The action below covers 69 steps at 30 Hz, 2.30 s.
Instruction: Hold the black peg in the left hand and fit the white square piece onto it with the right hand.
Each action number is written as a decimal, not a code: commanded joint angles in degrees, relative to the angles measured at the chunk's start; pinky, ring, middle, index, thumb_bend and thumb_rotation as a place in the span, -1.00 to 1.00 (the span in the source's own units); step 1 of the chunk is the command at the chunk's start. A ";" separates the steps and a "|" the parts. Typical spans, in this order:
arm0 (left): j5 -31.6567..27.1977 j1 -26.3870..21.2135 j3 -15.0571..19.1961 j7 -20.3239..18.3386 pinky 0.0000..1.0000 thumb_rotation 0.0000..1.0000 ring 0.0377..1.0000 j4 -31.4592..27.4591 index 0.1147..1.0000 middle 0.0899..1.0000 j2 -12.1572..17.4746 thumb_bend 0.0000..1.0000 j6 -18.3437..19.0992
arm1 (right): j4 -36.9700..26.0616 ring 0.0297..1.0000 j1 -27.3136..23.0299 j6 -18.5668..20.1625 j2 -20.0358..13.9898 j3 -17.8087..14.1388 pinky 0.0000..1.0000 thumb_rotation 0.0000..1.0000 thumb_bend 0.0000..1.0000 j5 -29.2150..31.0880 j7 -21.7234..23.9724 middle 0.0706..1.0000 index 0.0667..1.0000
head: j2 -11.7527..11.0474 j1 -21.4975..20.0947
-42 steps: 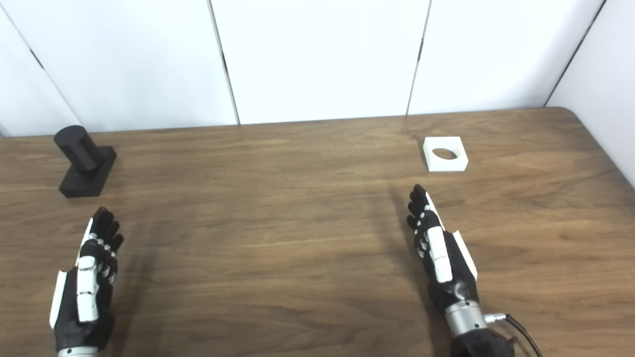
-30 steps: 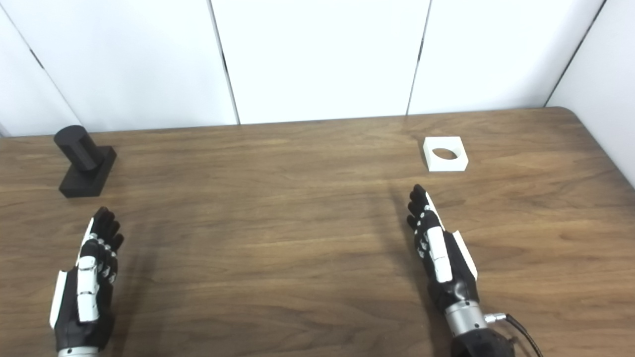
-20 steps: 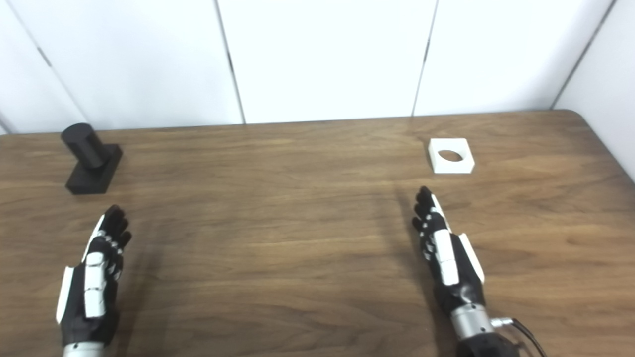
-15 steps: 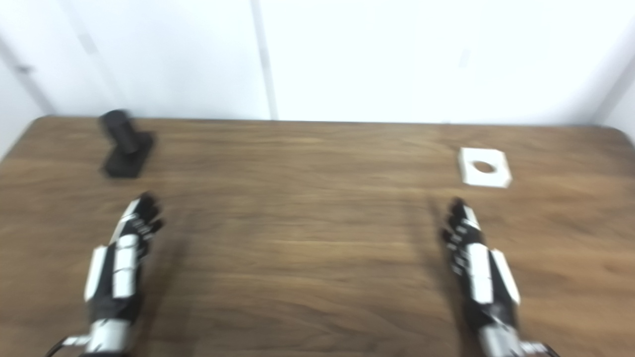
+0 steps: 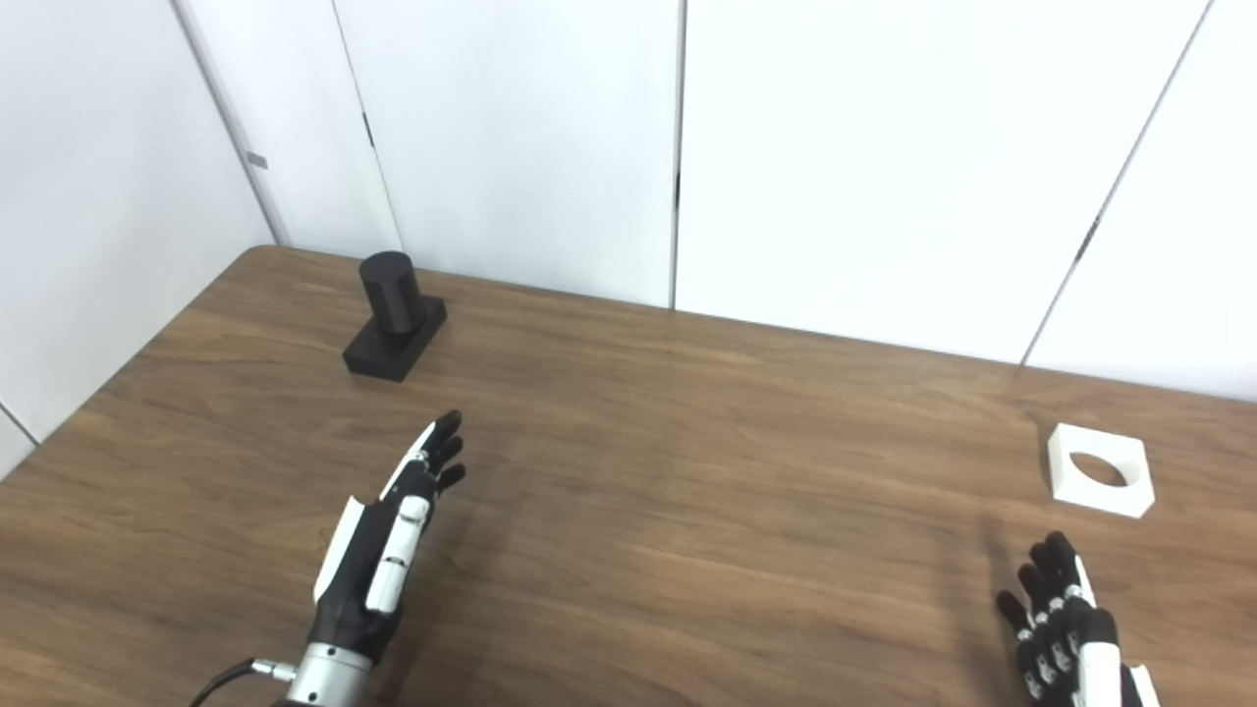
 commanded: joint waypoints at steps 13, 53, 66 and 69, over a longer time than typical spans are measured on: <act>0.92 2.92 -2.24 2.94 0.86 0.74 0.90 2.60 0.83 0.91 -6.13 0.09 -0.69 | -1.14 1.00 1.41 -2.51 -0.58 -0.50 1.00 1.00 0.33 -0.30 1.17 1.00 1.00 | -1.89 -0.44; 49.38 -20.26 9.84 4.54 0.91 0.43 1.00 -1.30 0.68 0.95 10.32 0.74 38.97 | -0.96 1.00 2.10 -2.48 -0.43 -0.57 1.00 1.00 0.51 -0.15 1.91 1.00 1.00 | -1.52 -0.36; 48.59 -30.49 8.50 10.49 0.89 0.38 0.96 16.79 0.65 0.91 13.50 0.75 39.70 | -2.31 1.00 2.65 -1.28 -0.32 0.08 1.00 1.00 0.54 -0.66 1.60 1.00 1.00 | -1.05 -1.01; 48.23 -32.78 7.55 11.36 0.87 0.35 0.95 20.72 0.67 0.91 14.16 0.75 39.75 | -2.41 1.00 2.69 -1.46 -0.25 0.11 1.00 1.00 0.52 -0.67 1.59 1.00 1.00 | -0.96 -1.22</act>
